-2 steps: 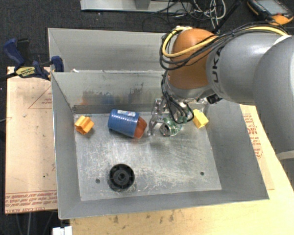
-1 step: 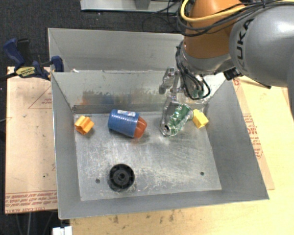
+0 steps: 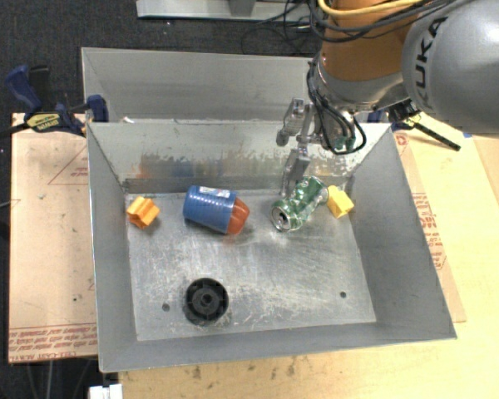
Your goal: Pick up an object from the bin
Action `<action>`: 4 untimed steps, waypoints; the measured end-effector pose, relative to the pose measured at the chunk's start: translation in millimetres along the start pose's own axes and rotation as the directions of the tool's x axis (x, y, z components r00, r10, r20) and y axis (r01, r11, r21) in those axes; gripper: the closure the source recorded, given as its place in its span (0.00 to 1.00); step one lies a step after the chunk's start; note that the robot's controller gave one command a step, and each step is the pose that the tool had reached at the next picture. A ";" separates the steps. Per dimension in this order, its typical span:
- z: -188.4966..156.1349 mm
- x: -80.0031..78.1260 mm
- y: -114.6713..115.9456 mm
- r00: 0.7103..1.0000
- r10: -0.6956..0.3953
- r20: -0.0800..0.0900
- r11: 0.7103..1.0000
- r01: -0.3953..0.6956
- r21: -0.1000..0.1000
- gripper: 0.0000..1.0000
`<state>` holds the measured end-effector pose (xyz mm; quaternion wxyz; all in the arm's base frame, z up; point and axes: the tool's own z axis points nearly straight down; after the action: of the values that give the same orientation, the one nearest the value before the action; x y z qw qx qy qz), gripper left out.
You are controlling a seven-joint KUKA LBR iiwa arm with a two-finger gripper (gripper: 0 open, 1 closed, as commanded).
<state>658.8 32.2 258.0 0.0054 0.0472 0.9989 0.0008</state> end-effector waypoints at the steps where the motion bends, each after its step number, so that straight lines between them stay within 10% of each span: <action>1: 55.9 9.5 -8.3 1.000 -0.030 -0.003 1.000 0.030 0.000 0.00; 3: 142.9 15.2 -59.1 0.993 -0.121 -0.006 0.993 0.121 0.000 0.00; 4: 181.3 -7.8 -81.5 0.985 -0.175 -0.002 0.985 0.175 -0.001 1.00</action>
Offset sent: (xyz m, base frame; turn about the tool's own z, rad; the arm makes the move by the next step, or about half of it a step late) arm -0.0149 -0.0452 -0.1059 -0.1440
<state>660.8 -49.4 76.7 0.0043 -0.0409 0.9992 0.0009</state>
